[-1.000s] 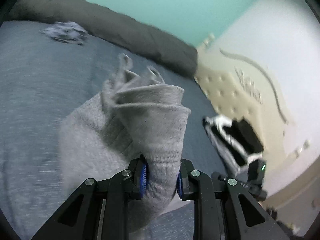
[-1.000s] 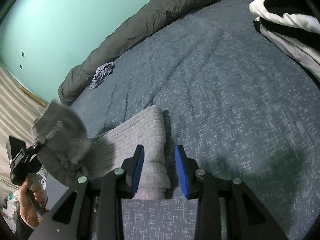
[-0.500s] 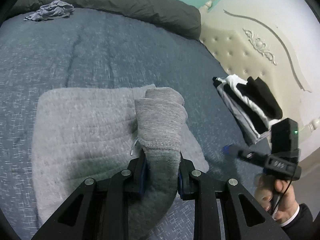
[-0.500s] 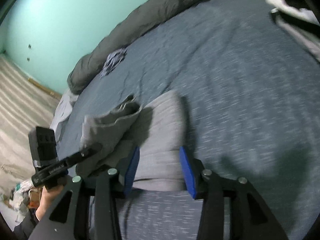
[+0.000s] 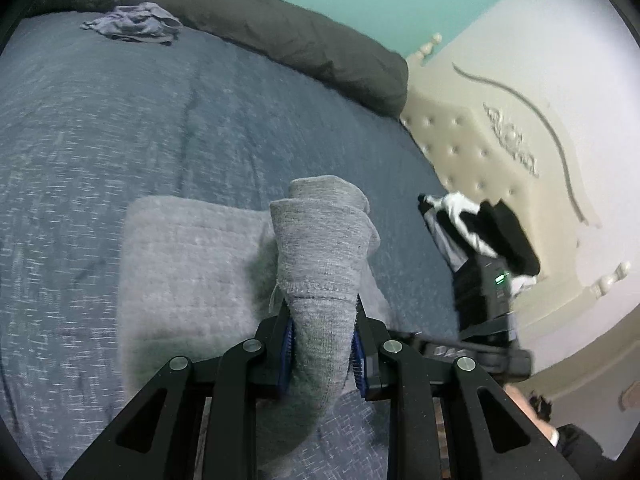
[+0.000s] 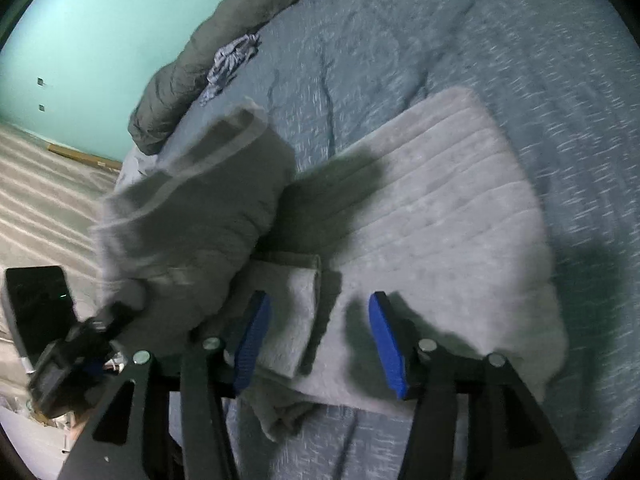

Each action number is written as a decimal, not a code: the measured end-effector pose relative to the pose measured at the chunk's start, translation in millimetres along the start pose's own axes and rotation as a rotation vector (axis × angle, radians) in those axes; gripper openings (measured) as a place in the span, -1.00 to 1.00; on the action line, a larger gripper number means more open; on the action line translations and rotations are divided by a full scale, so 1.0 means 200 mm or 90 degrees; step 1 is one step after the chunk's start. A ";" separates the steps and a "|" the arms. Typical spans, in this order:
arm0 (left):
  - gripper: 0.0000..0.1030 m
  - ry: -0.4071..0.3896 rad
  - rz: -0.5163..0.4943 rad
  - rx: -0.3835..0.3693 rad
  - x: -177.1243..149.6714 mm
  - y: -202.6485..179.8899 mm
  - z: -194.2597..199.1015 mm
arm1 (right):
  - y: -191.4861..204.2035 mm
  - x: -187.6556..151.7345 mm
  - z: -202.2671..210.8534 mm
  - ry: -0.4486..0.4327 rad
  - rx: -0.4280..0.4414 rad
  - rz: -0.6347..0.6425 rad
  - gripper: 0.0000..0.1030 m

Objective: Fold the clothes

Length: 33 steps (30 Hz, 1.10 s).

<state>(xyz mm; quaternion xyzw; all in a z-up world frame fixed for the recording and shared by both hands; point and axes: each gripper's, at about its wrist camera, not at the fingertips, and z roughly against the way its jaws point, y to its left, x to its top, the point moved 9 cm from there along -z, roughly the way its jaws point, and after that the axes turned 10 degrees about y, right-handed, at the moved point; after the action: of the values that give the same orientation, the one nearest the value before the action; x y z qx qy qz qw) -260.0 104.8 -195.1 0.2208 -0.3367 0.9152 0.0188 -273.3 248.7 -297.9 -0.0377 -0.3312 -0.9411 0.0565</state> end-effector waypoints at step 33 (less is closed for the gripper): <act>-0.51 -0.099 0.089 -0.015 -0.03 0.39 0.38 | 0.21 -0.04 -0.11 -0.018 0.067 0.049 -0.77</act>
<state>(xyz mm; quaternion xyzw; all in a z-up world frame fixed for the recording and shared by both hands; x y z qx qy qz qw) -239.0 -2.6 -192.8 0.2670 -0.3628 0.8902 -0.0683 -261.1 202.7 -290.6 -0.0605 -0.3789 -0.9191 0.0898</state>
